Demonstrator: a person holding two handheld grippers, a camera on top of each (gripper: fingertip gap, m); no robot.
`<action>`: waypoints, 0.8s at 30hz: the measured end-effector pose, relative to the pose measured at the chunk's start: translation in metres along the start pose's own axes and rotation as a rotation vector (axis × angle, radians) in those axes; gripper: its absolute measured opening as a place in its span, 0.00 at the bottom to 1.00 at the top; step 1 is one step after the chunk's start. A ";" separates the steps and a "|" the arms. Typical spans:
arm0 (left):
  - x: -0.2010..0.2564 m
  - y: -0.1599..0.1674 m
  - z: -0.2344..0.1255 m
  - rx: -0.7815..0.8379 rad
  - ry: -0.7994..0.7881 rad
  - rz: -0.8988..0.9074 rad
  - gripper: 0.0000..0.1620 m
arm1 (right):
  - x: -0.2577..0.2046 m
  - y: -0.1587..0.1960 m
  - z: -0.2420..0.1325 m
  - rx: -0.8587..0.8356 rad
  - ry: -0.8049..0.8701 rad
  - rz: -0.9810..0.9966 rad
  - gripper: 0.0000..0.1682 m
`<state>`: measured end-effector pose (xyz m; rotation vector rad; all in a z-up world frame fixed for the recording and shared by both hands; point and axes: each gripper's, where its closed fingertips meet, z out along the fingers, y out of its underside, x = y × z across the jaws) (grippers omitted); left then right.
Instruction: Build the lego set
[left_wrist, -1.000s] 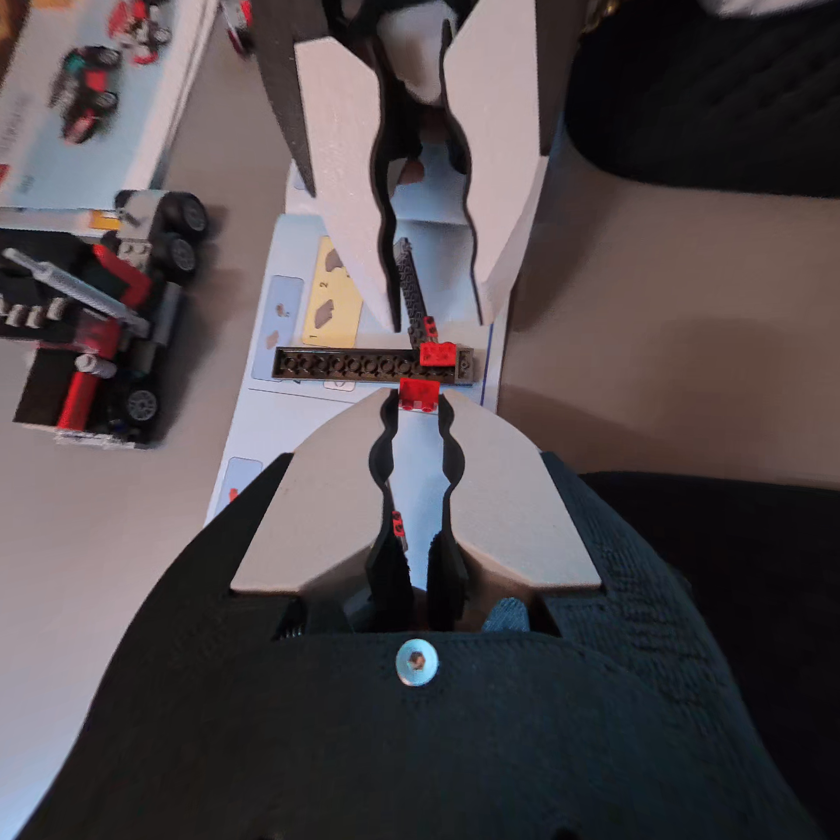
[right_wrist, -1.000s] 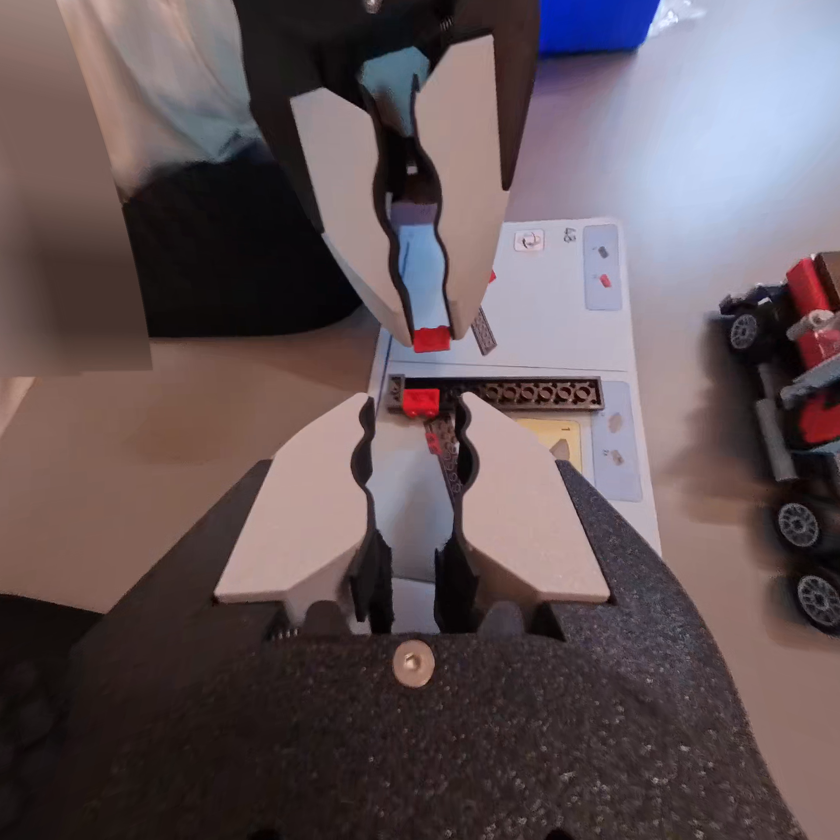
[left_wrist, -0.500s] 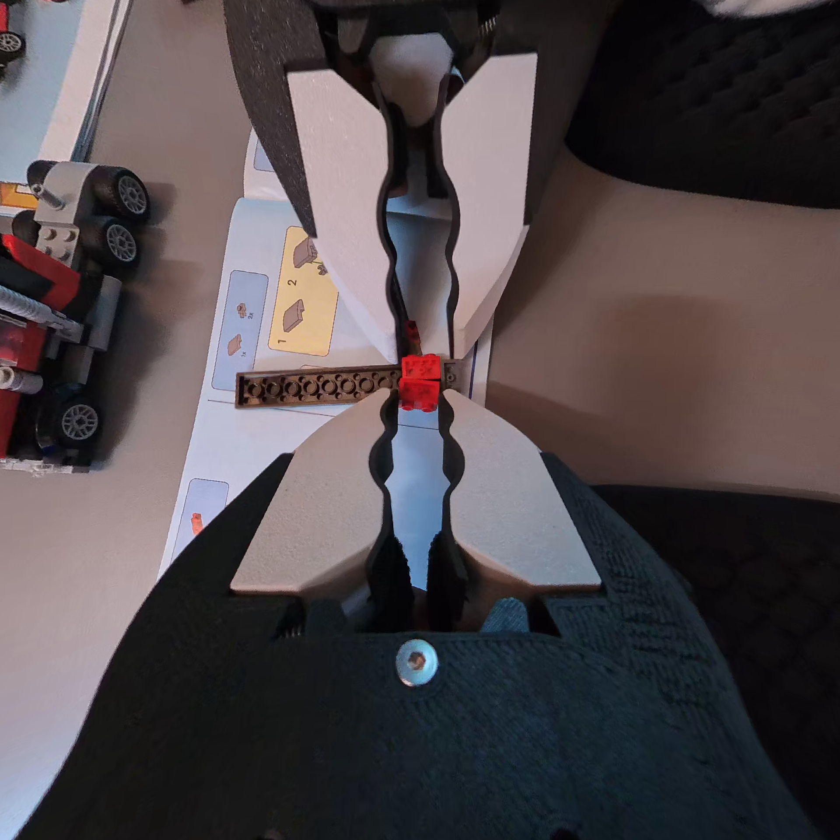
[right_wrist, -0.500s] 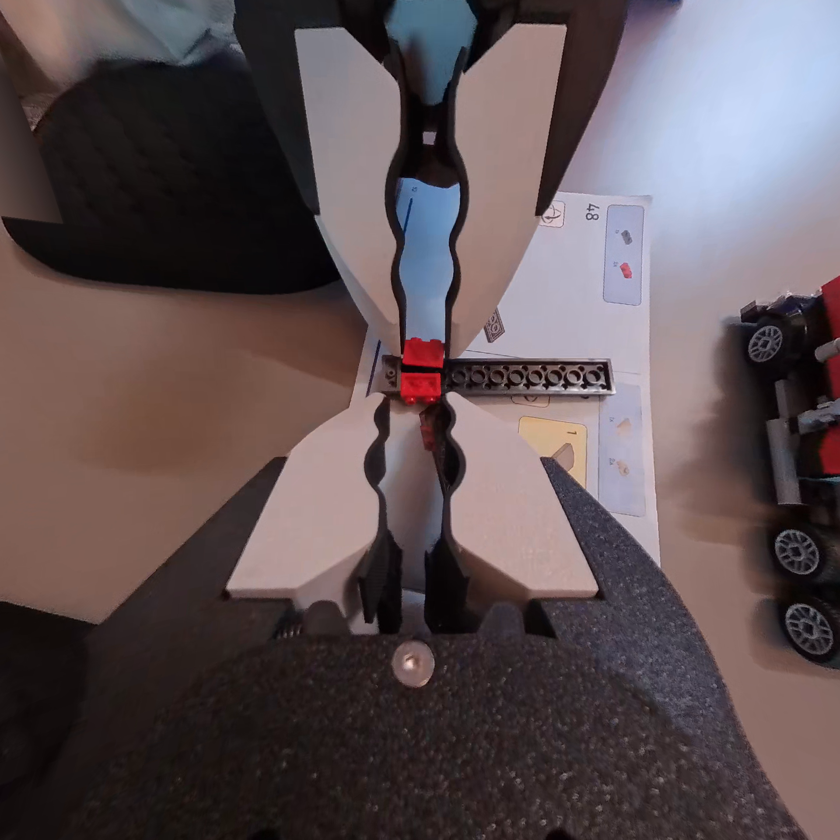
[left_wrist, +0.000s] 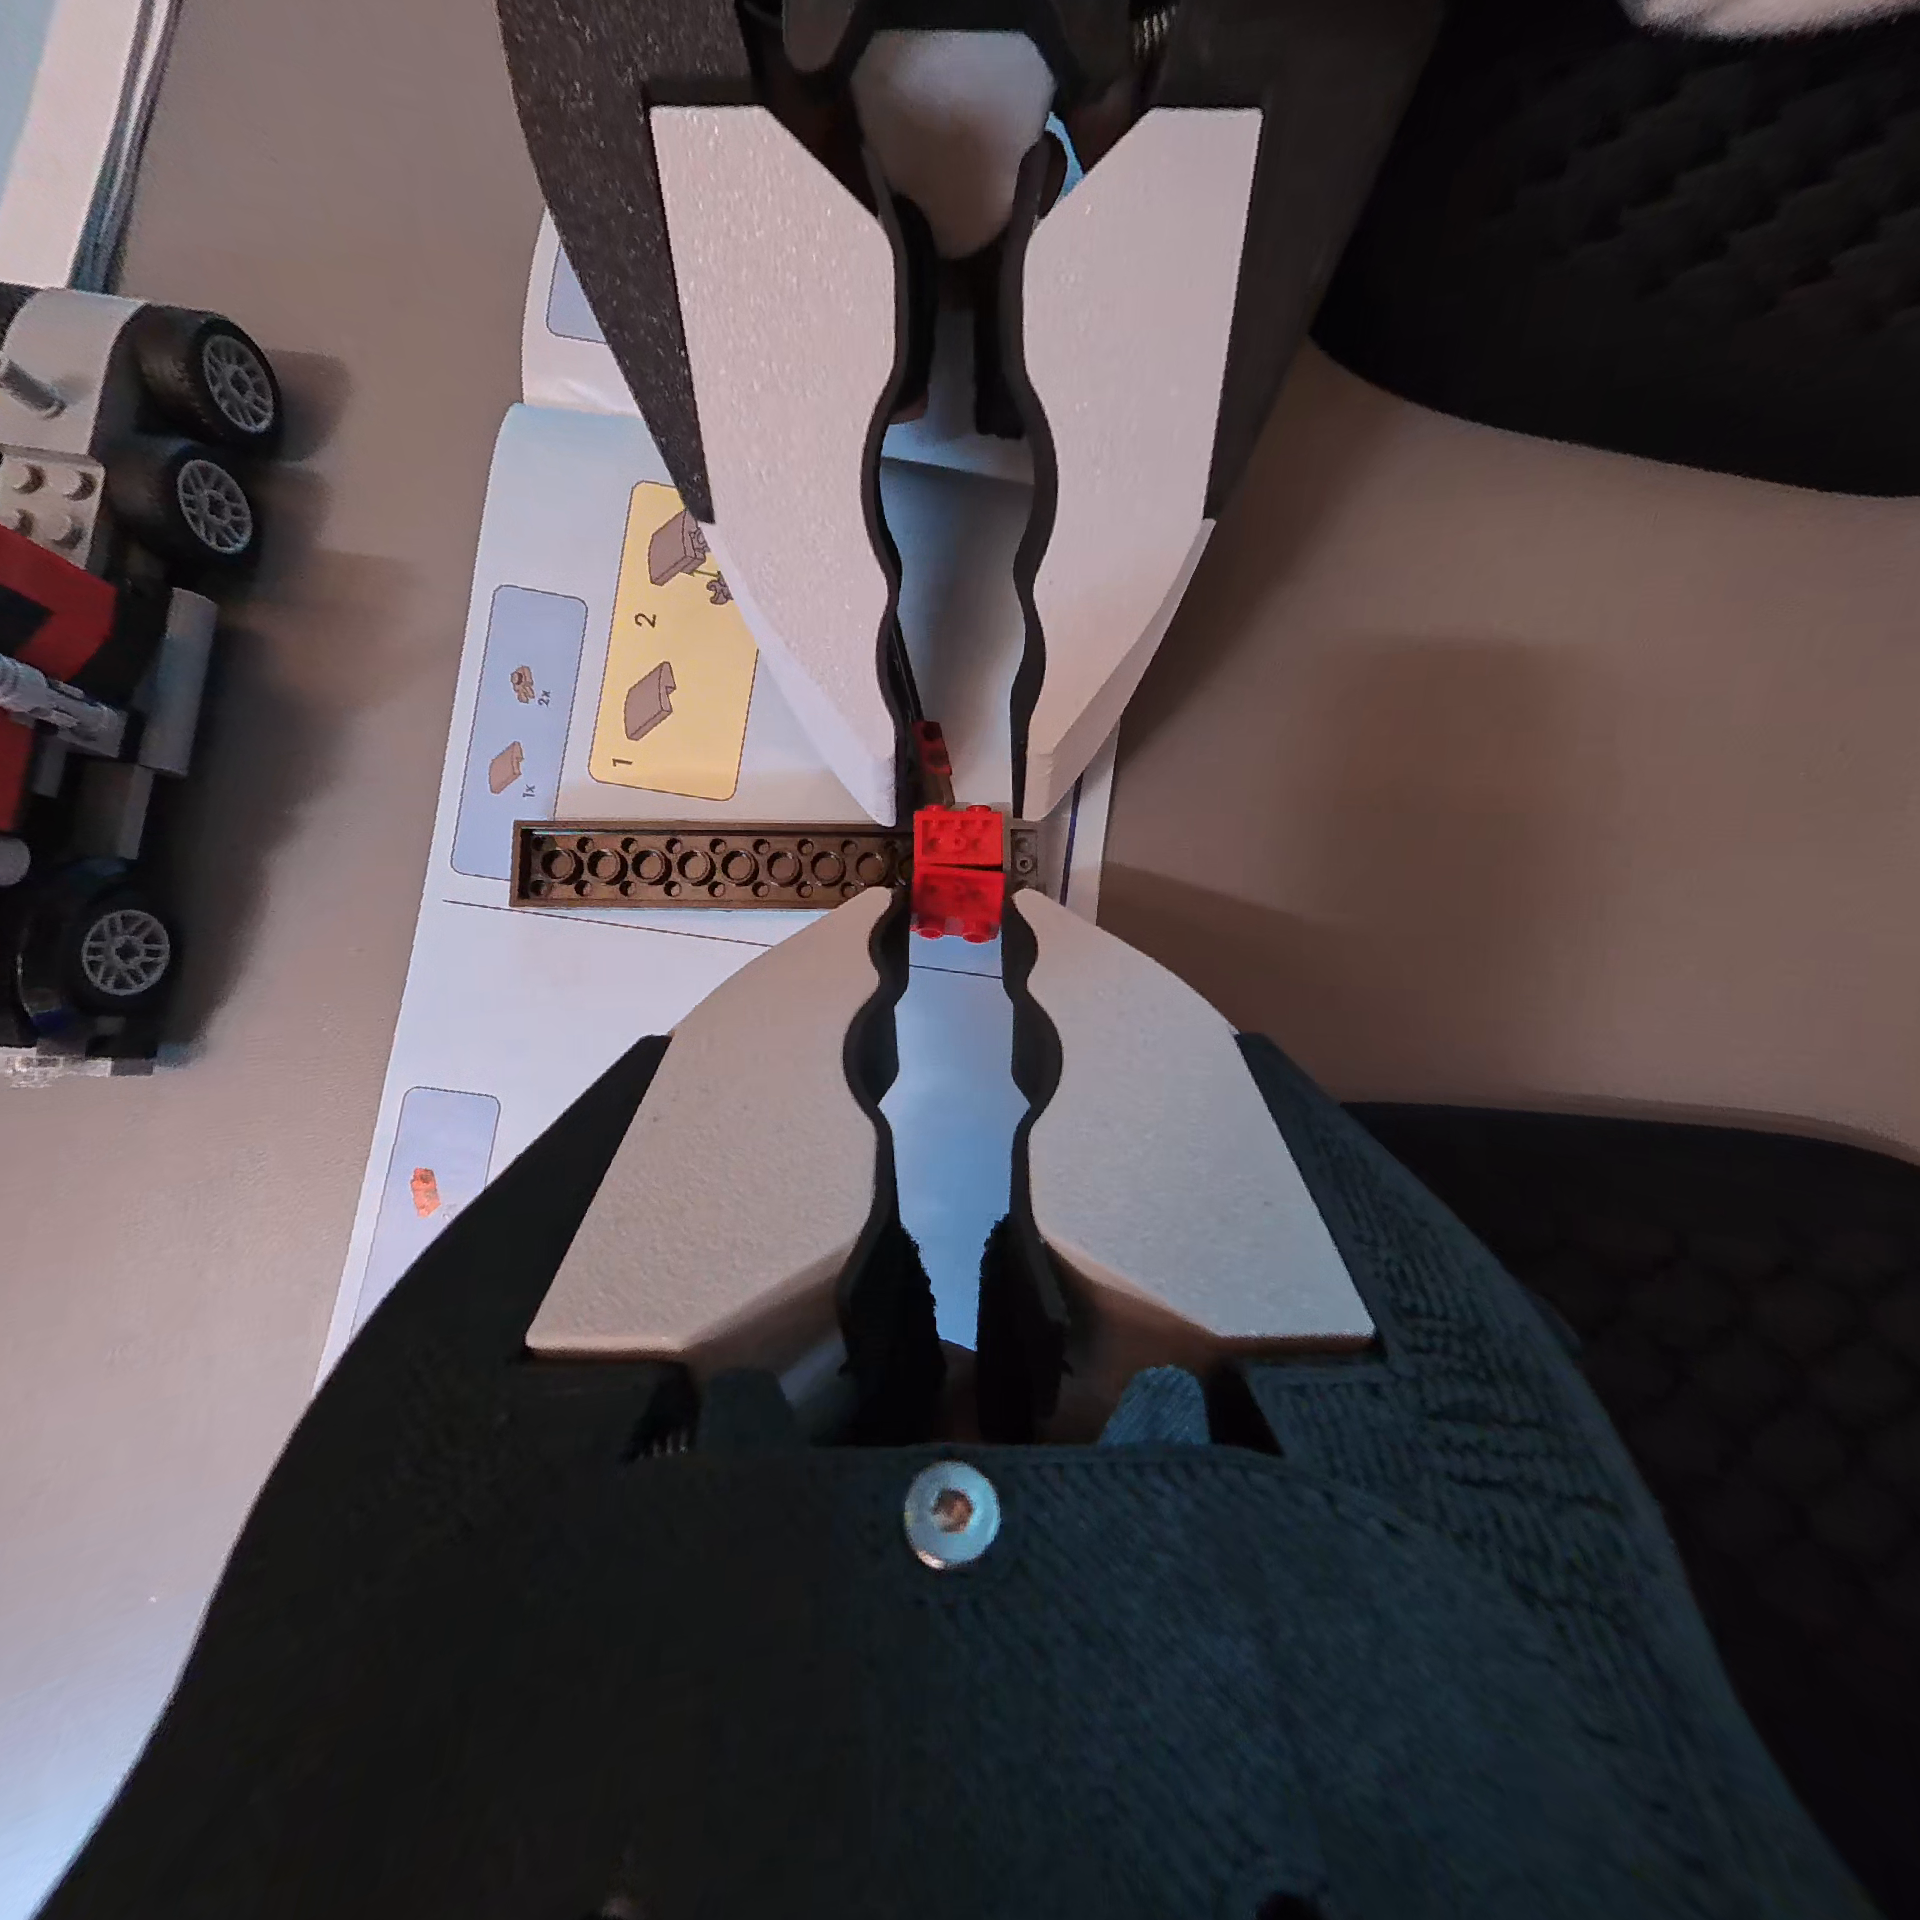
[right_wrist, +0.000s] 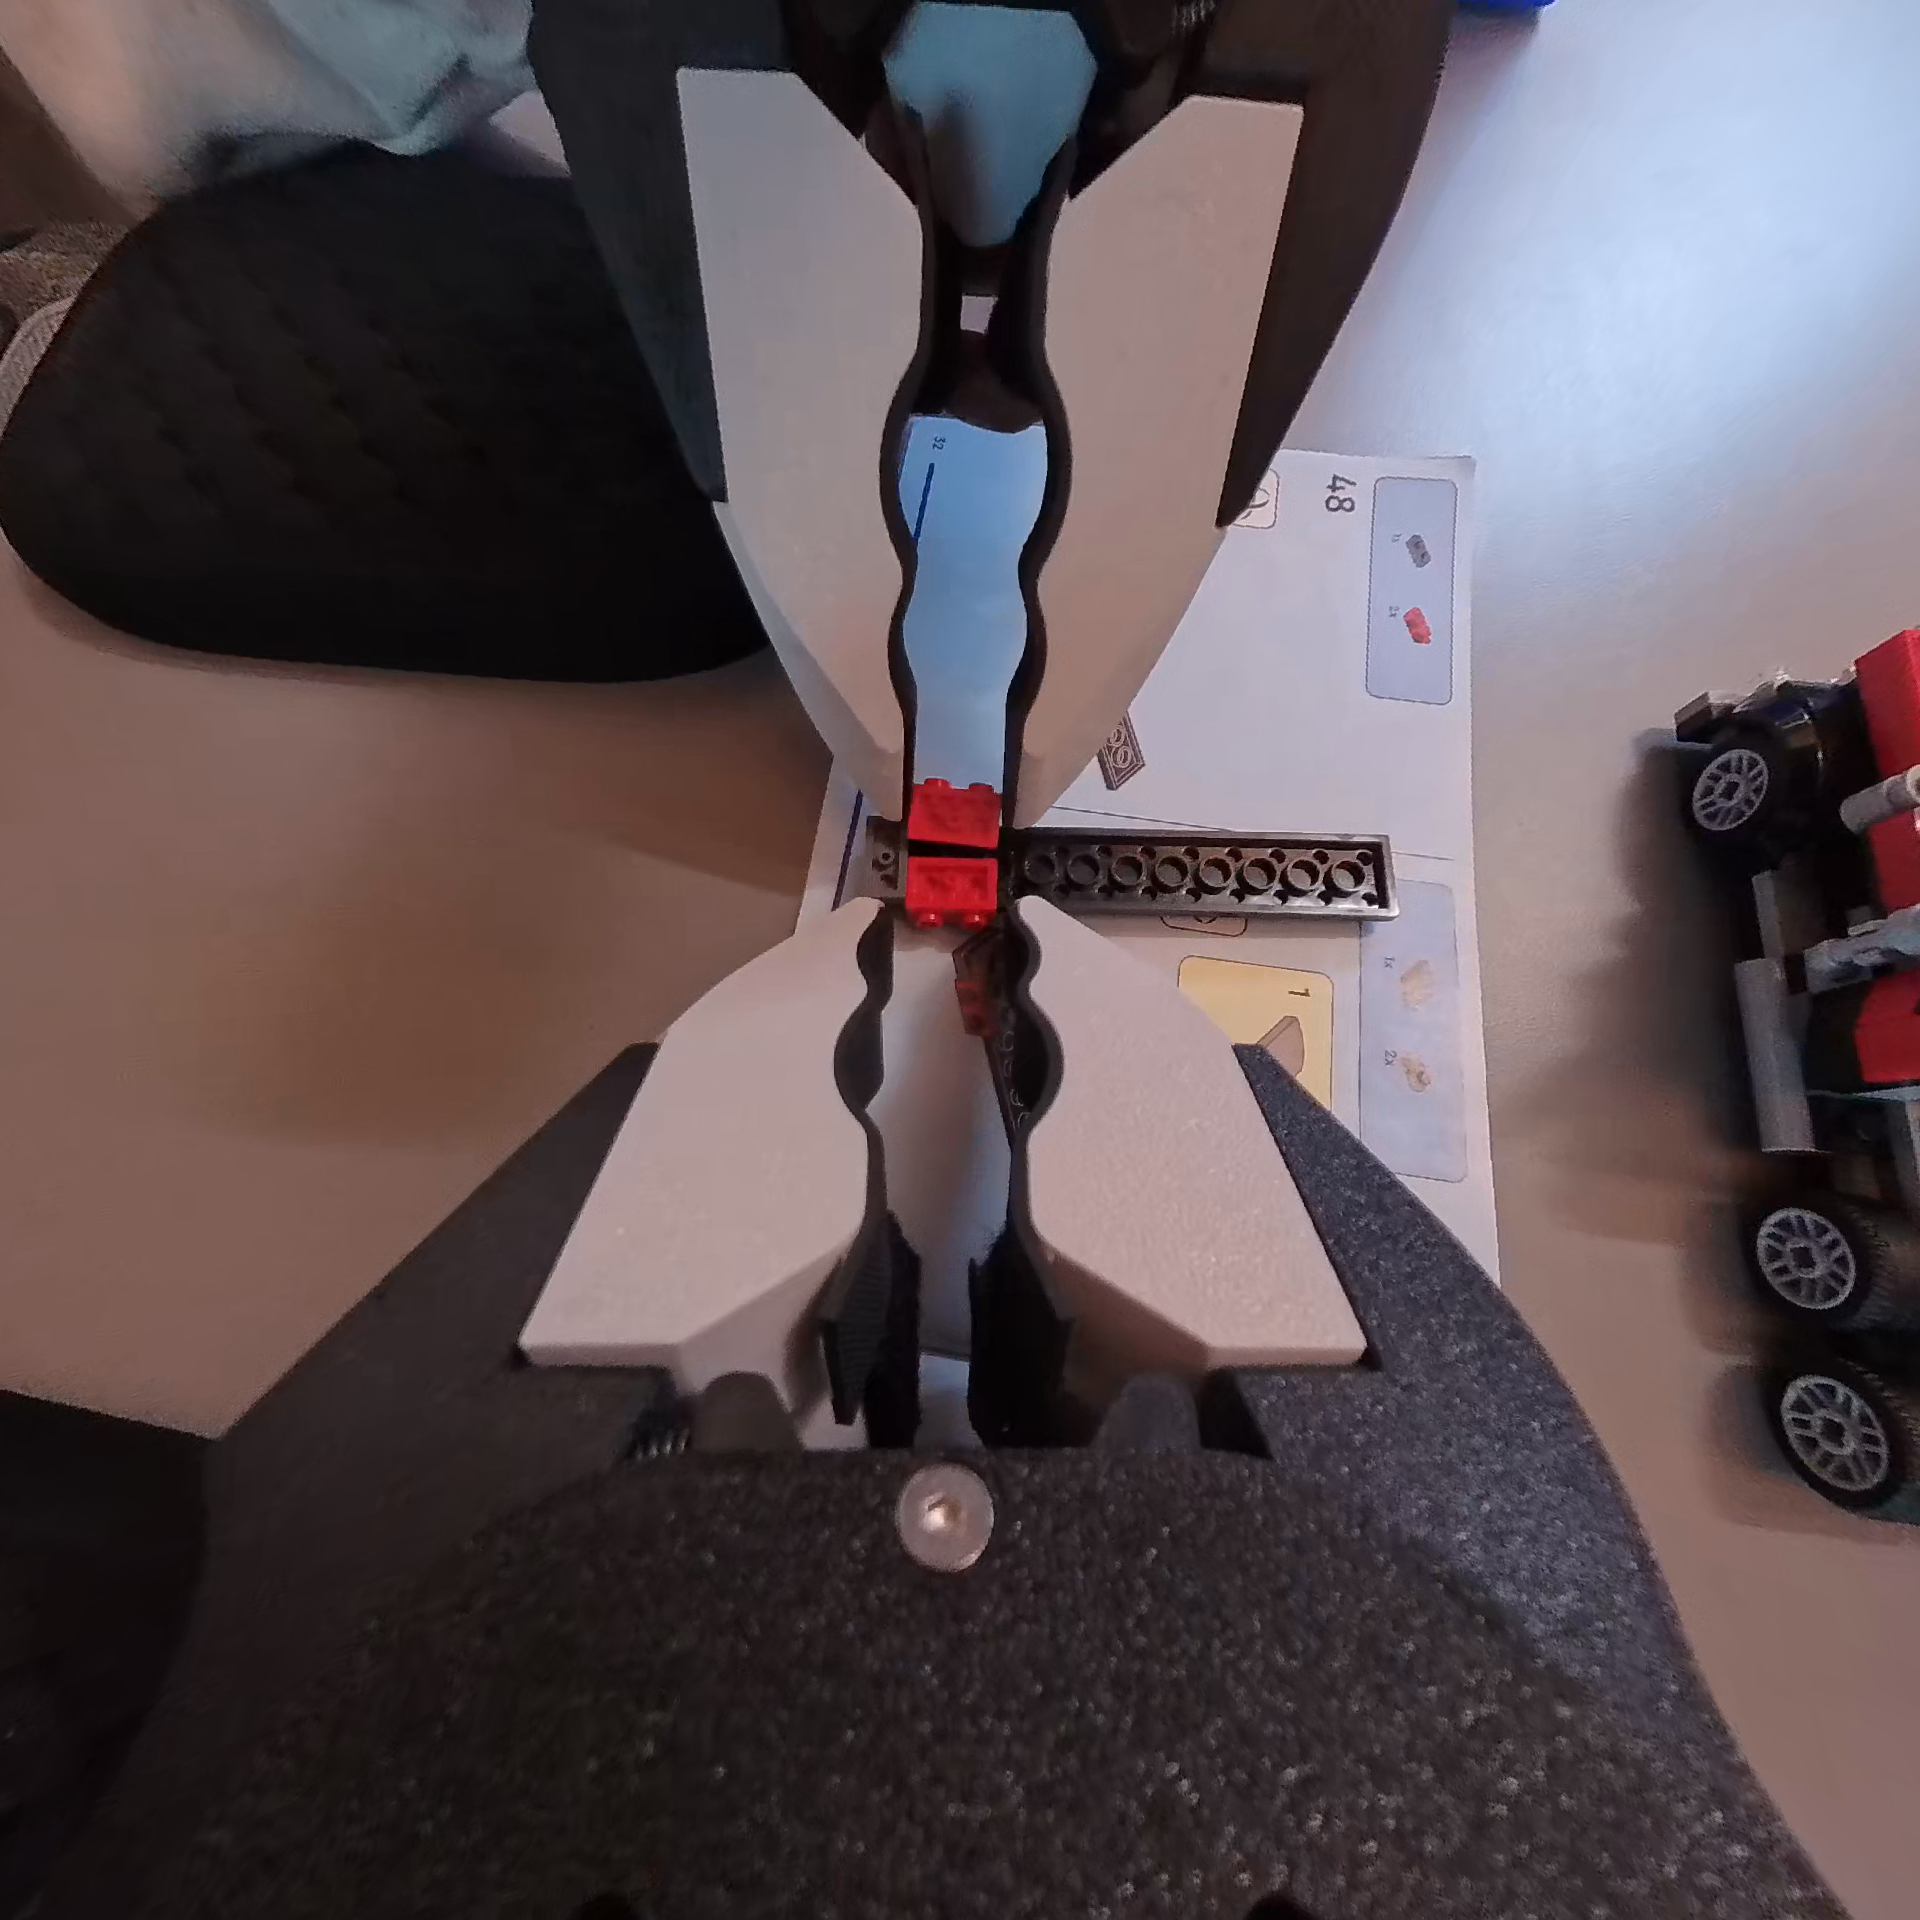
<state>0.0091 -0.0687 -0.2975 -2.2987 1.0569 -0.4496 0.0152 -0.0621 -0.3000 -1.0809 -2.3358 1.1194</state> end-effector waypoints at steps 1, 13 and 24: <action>0.000 0.000 0.000 -0.002 0.004 0.000 0.11 | 0.000 0.000 0.000 0.000 0.000 0.000 0.12; 0.001 0.000 0.001 -0.022 0.038 -0.013 0.11 | 0.001 -0.001 -0.001 0.007 -0.003 0.005 0.11; -0.006 0.021 -0.029 0.058 -0.054 -0.082 0.15 | 0.001 -0.021 -0.006 0.079 0.001 -0.019 0.12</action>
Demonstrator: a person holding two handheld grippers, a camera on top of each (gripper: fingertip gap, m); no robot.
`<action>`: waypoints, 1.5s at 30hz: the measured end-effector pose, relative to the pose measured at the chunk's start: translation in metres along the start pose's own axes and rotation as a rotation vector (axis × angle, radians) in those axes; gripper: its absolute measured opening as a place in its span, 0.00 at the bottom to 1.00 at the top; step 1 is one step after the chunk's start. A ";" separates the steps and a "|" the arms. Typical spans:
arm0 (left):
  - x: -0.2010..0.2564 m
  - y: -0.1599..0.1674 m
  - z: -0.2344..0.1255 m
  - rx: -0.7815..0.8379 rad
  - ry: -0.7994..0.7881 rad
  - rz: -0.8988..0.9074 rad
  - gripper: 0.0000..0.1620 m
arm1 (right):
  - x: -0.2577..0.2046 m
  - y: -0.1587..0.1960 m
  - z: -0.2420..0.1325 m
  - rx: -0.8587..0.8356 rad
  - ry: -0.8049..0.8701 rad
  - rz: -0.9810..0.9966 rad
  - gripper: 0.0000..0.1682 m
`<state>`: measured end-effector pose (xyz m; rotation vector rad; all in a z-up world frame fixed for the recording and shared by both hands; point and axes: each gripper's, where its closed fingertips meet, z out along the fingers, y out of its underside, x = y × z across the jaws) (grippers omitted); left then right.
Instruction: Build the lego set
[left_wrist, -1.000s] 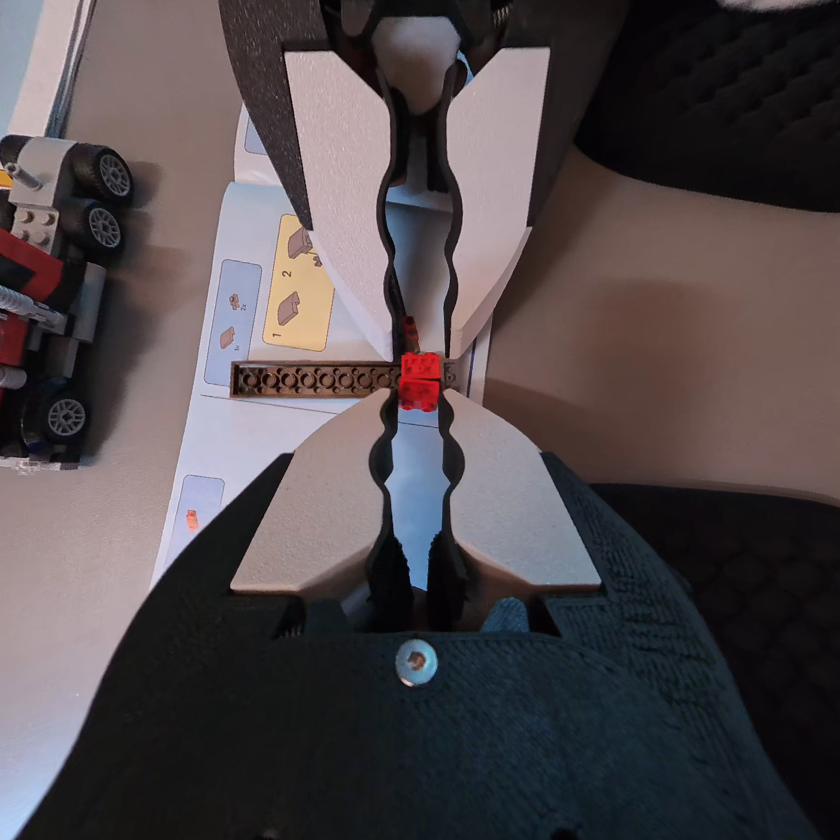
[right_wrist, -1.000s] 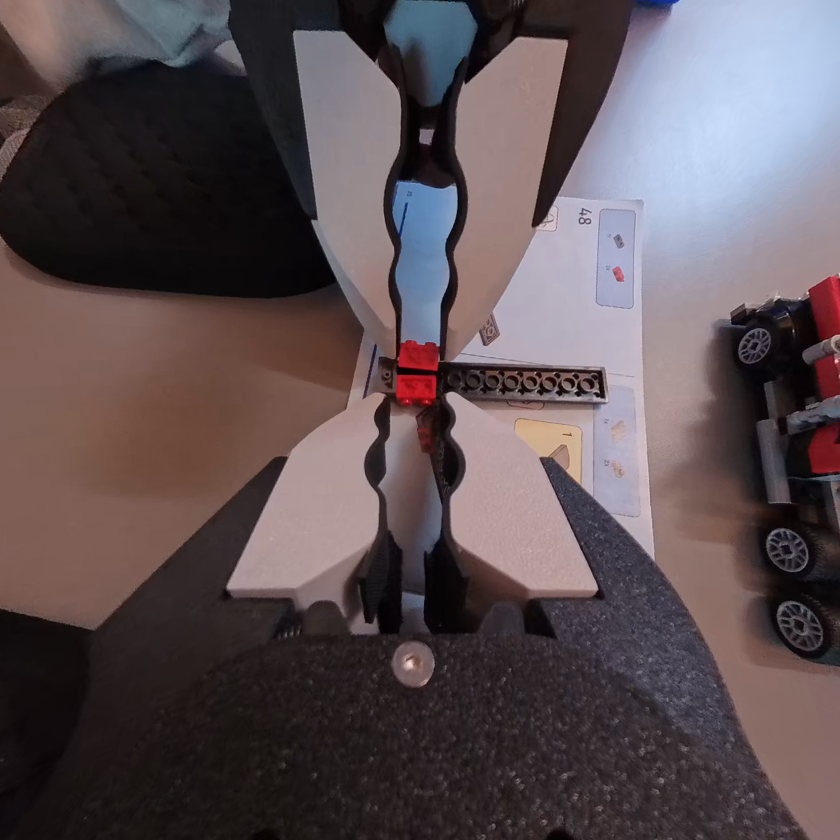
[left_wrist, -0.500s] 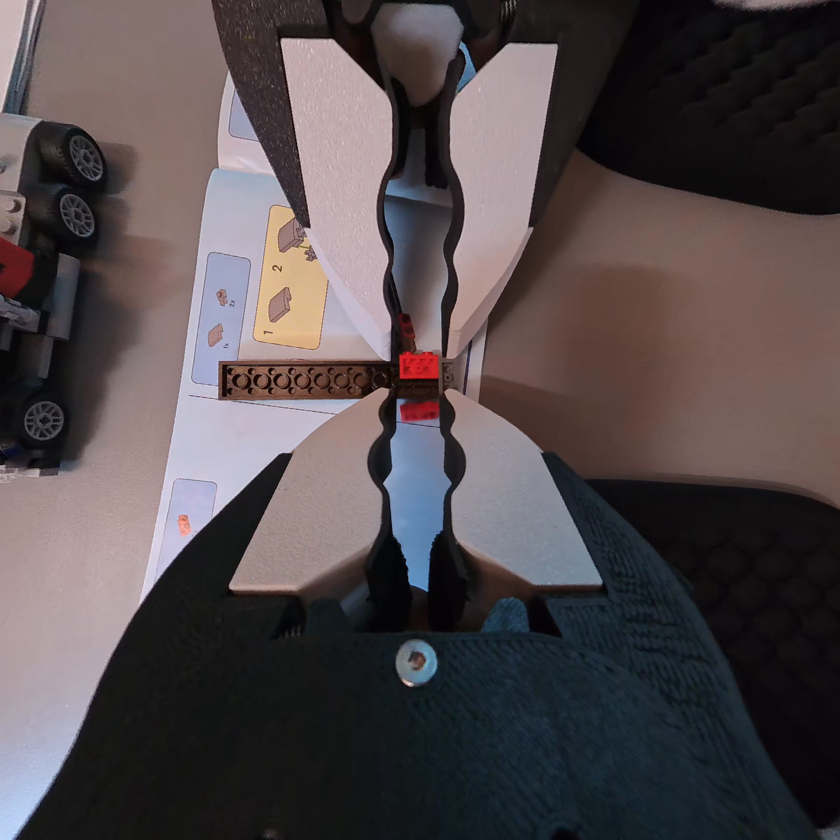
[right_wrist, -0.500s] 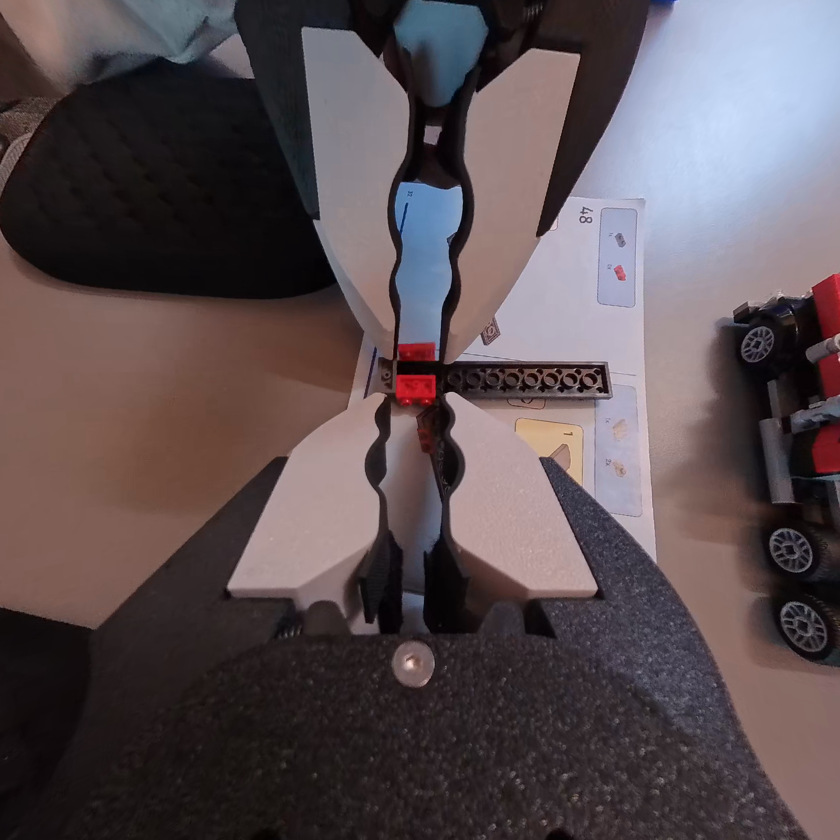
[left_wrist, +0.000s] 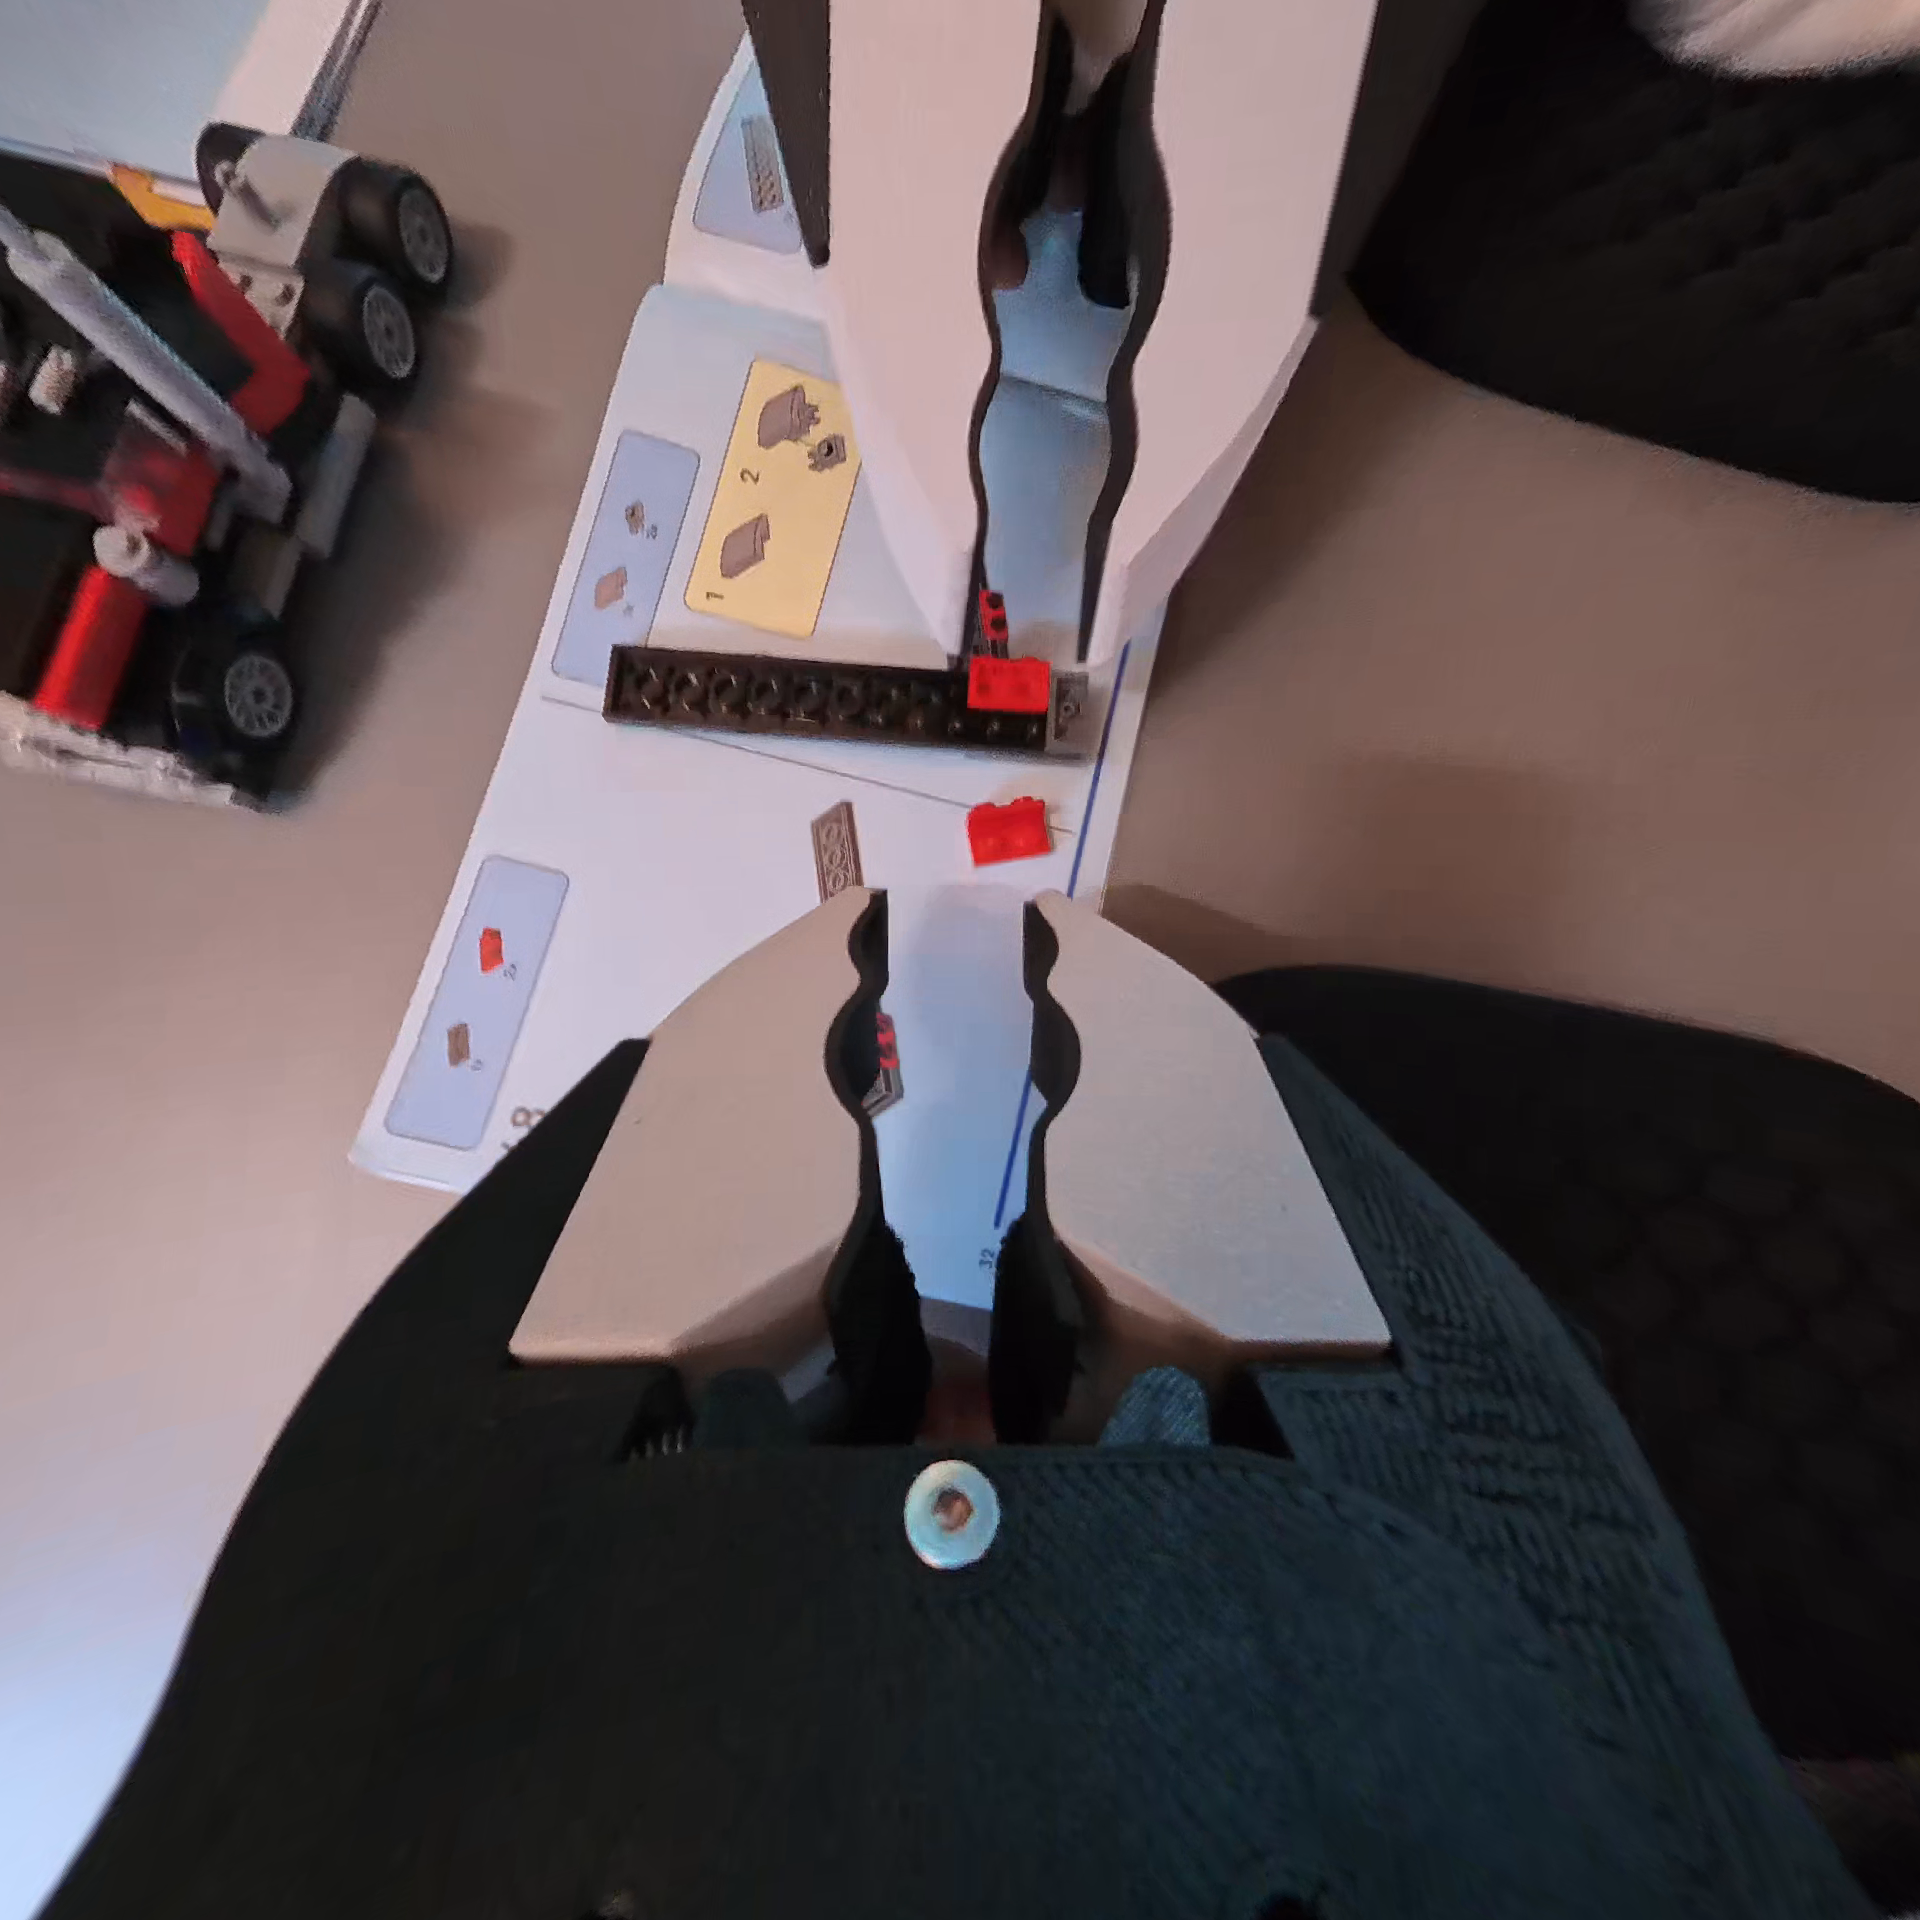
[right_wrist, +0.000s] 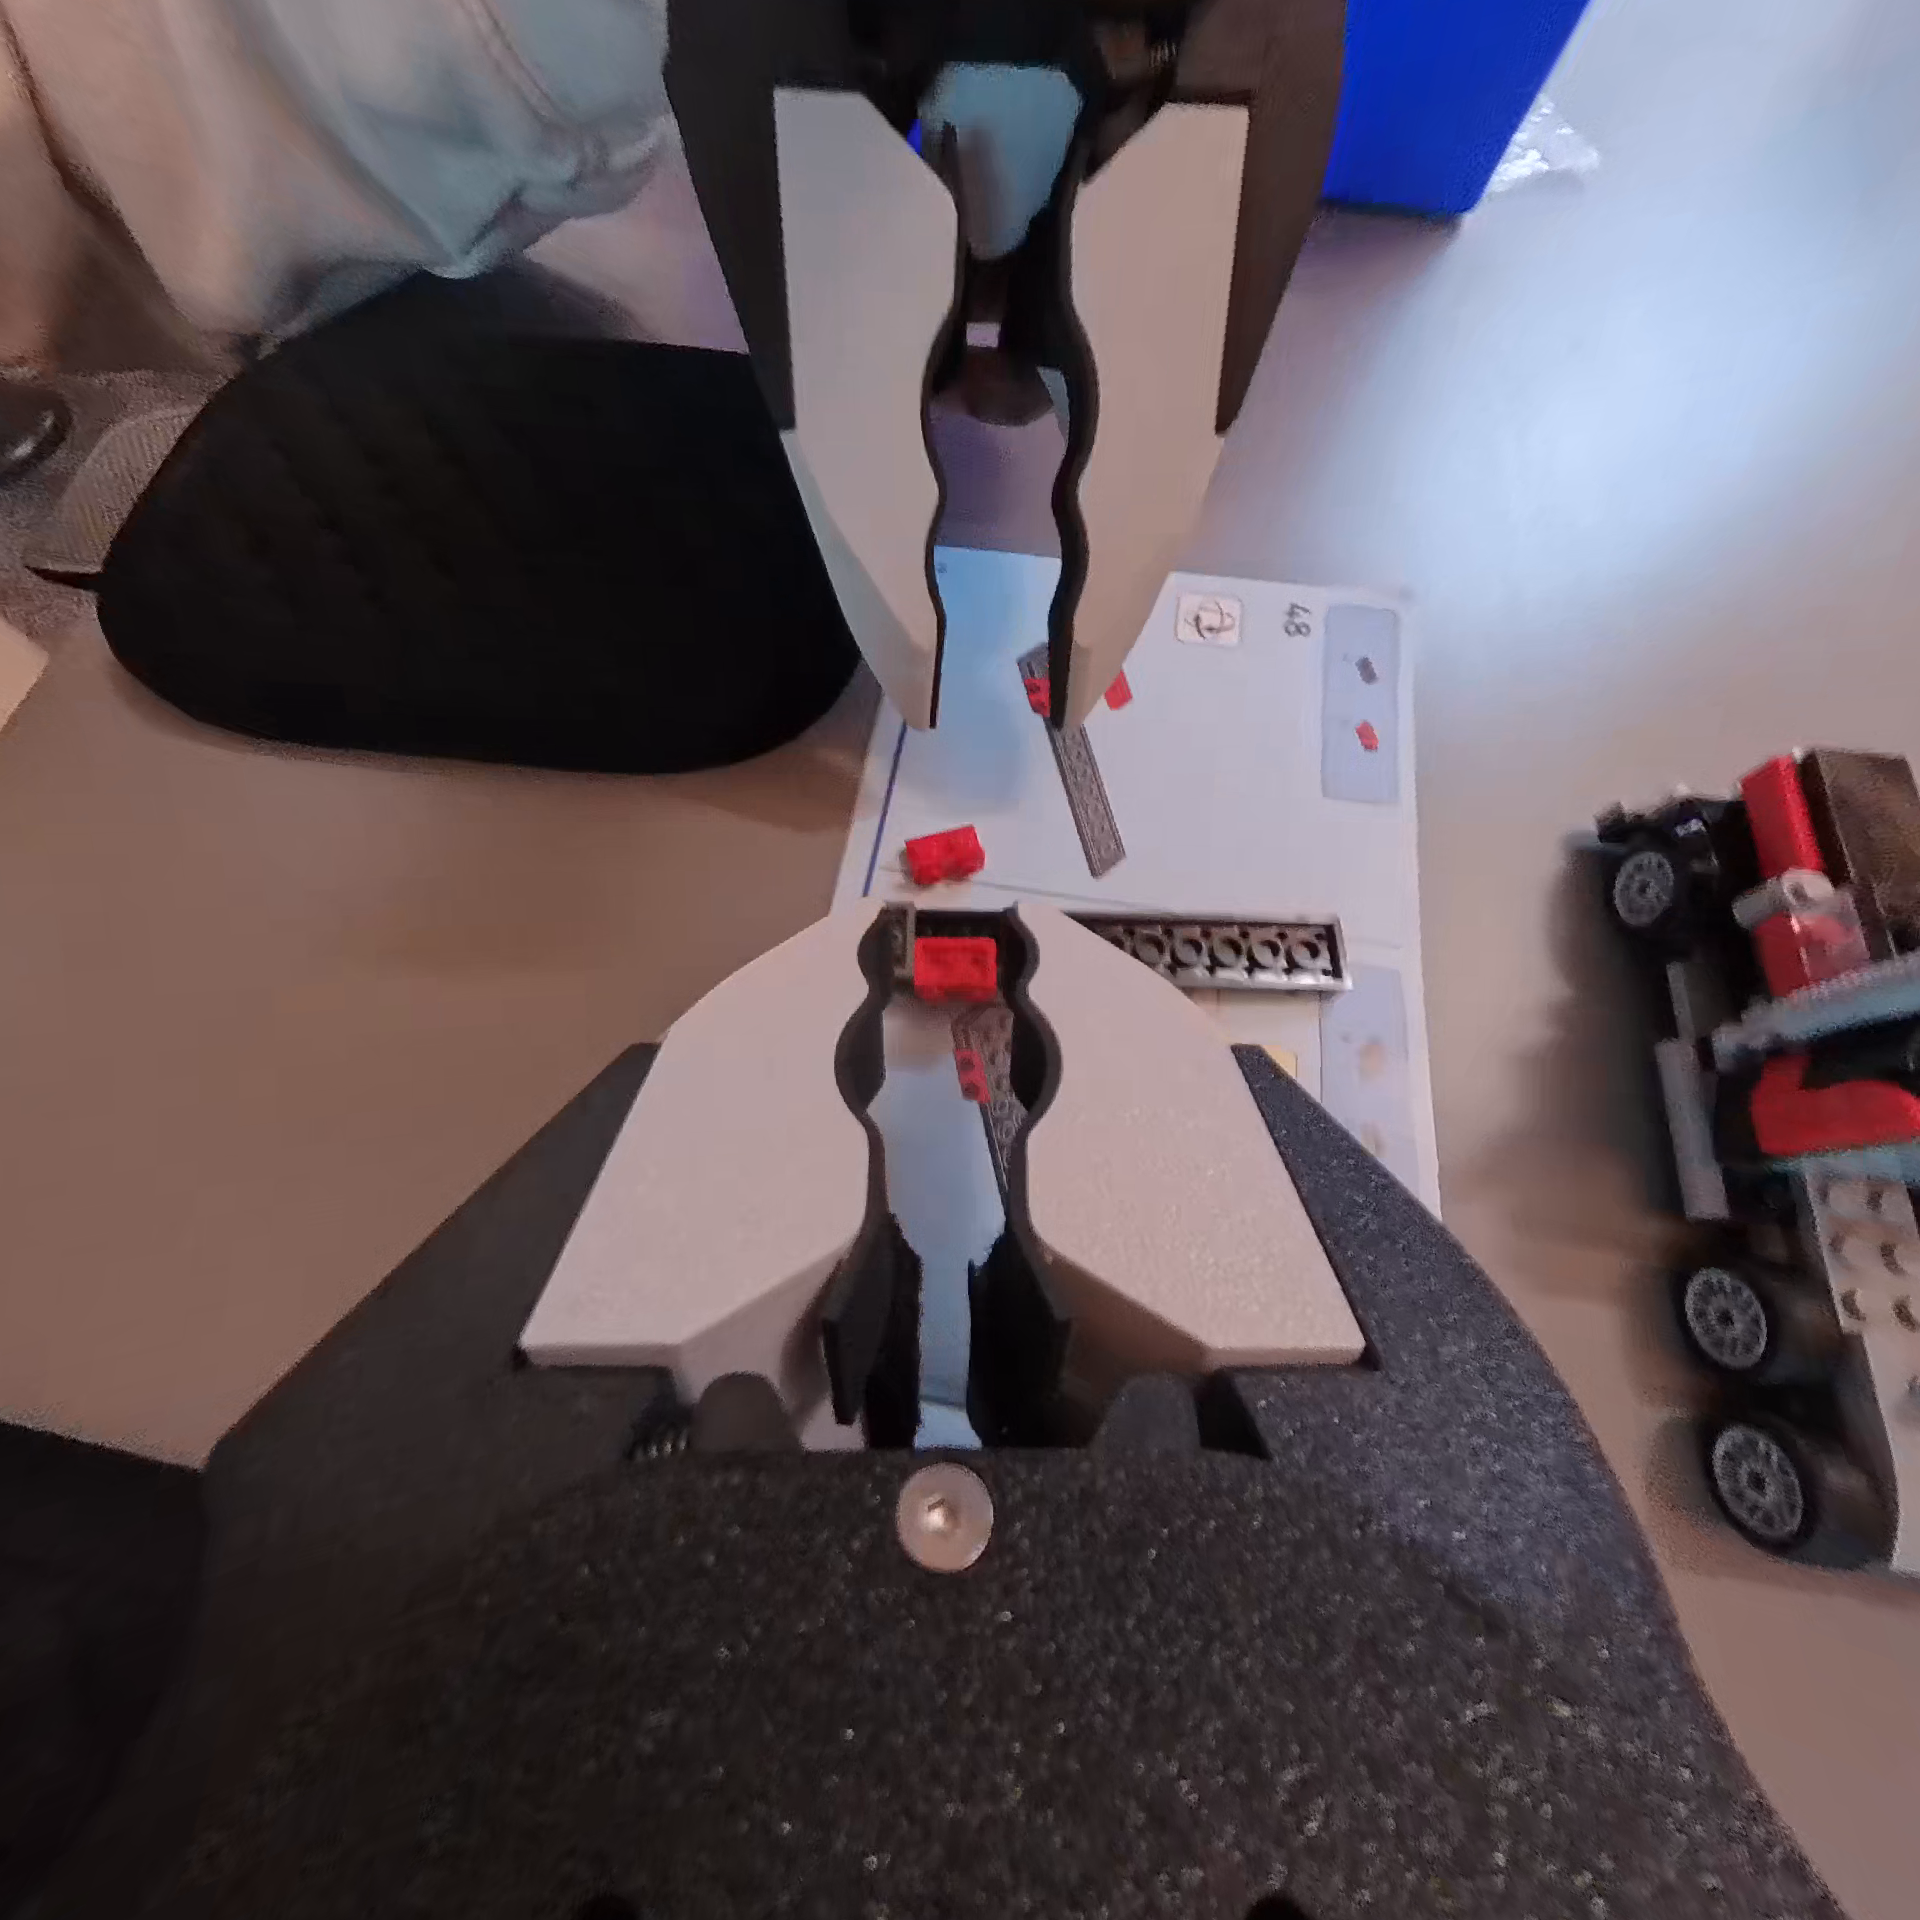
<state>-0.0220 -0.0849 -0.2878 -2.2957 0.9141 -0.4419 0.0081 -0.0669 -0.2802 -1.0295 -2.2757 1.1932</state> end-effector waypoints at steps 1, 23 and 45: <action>0.001 0.002 0.000 0.010 -0.007 -0.006 0.15 | -0.002 -0.002 0.004 -0.020 -0.015 -0.016 0.12; -0.026 -0.078 -0.102 0.818 -0.762 0.495 0.20 | 0.046 -0.099 -0.054 0.874 -0.499 1.012 0.10; -0.022 -0.098 -0.064 0.678 -0.501 0.386 0.07 | 0.034 -0.097 -0.050 0.845 -0.493 1.030 0.09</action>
